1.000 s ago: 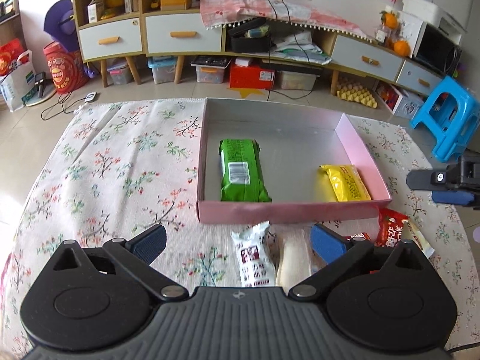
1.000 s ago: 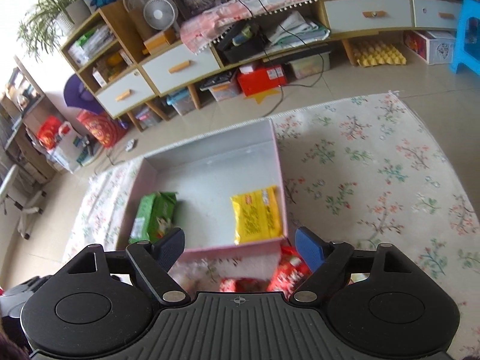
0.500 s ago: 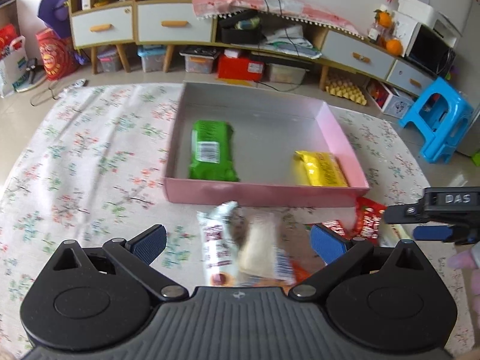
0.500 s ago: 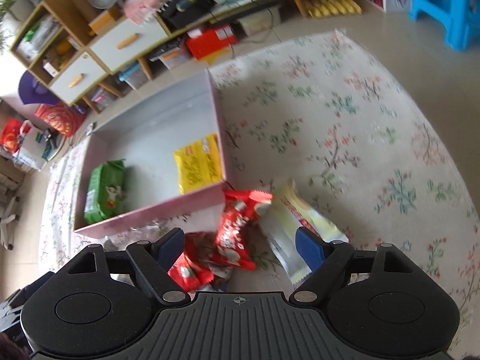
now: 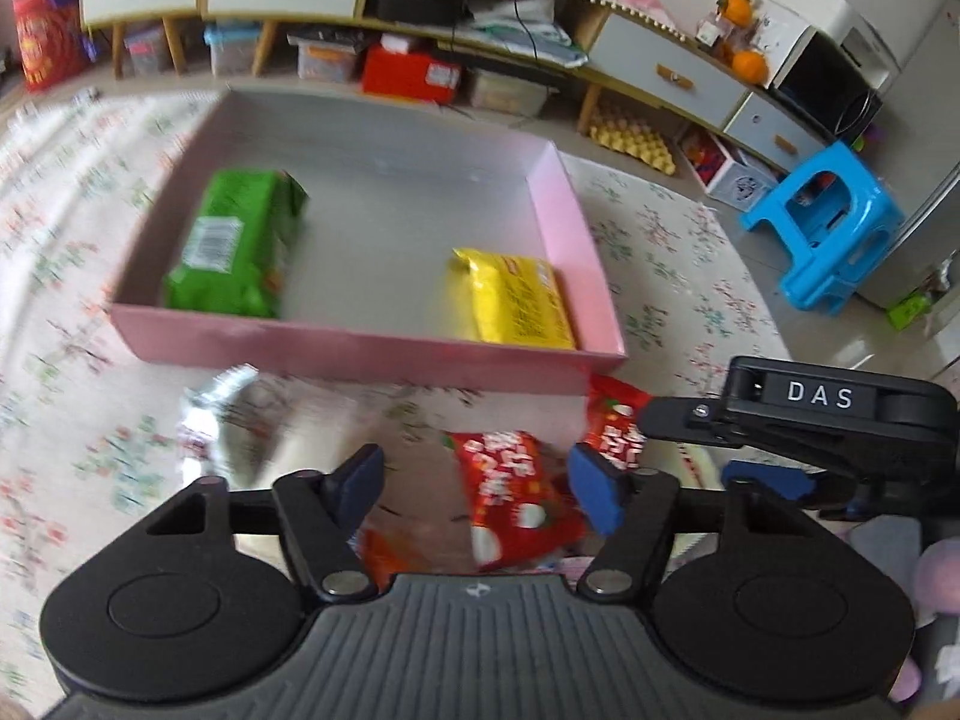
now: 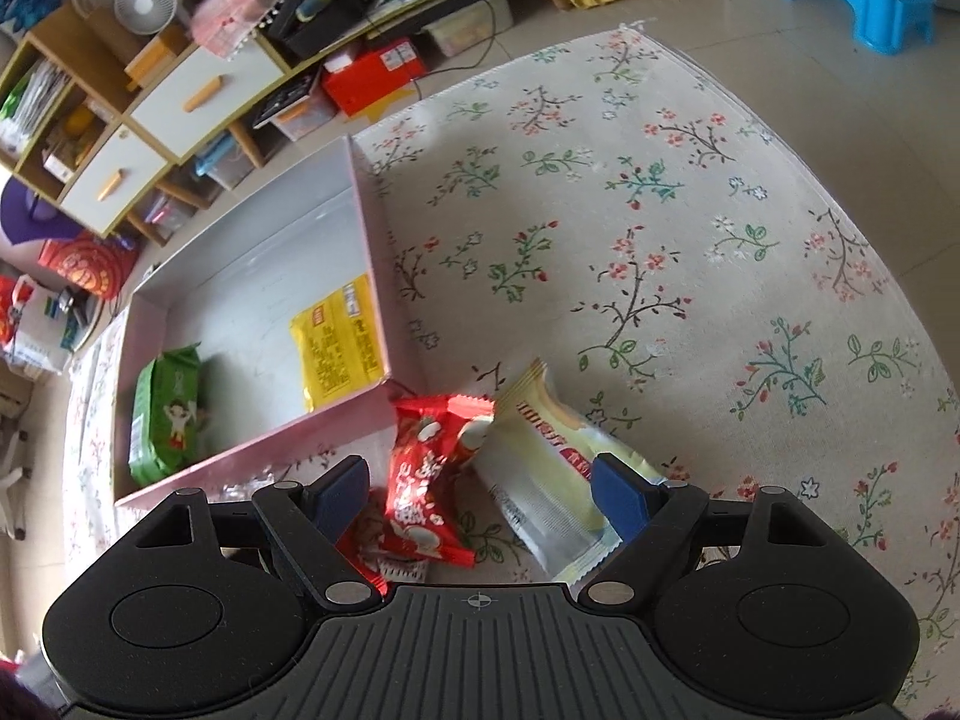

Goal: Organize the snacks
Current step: 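Lower the left tool onto a red candy packet while the right tool grasps another, then carry the red packets into the pink box and open both tools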

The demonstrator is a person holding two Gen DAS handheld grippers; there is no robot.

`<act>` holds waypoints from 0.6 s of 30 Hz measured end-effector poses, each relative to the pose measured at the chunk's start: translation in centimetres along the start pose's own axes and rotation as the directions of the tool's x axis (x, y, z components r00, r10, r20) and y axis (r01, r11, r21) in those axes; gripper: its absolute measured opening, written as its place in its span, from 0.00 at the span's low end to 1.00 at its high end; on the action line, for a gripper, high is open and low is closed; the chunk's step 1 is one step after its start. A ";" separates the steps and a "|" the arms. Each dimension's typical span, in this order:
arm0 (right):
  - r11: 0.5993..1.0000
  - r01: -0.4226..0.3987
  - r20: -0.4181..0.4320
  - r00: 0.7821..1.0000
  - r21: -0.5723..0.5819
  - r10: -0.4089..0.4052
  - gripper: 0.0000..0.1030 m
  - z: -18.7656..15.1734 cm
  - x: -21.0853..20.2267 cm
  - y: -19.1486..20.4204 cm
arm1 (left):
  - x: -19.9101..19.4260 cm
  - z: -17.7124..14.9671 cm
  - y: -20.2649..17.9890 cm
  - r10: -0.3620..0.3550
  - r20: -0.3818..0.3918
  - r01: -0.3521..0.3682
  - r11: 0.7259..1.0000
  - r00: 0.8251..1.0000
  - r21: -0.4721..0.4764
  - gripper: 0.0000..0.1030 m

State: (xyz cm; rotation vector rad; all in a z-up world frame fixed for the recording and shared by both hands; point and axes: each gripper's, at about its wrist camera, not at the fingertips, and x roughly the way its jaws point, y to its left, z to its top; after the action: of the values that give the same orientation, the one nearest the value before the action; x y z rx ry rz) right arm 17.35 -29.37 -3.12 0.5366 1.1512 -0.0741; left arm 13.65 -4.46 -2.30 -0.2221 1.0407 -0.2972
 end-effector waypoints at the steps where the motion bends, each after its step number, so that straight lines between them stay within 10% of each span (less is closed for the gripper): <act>1: 1.000 -0.002 0.000 1.000 0.007 0.002 0.80 0.1 0.1 -0.1 | 0.3 0.0 0.1 -0.010 -0.009 0.010 1.000 1.000 -0.011 0.56; 6: 0.999 -0.045 -0.005 0.999 0.029 0.045 0.78 0.2 0.4 -0.1 | 1.1 -0.2 0.1 -0.031 -0.047 0.028 0.999 0.998 -0.046 0.47; 18: 0.988 -0.125 -0.064 0.989 0.086 0.131 0.37 0.0 2.2 0.9 | 1.8 -0.1 -0.1 -0.015 -0.070 0.011 0.999 0.997 -0.047 0.38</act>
State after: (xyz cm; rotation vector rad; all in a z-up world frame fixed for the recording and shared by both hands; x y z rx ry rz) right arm 18.58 -28.08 -4.73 0.6896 1.1827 0.0086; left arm 14.40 -5.18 -3.82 -0.2622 1.1169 -0.2945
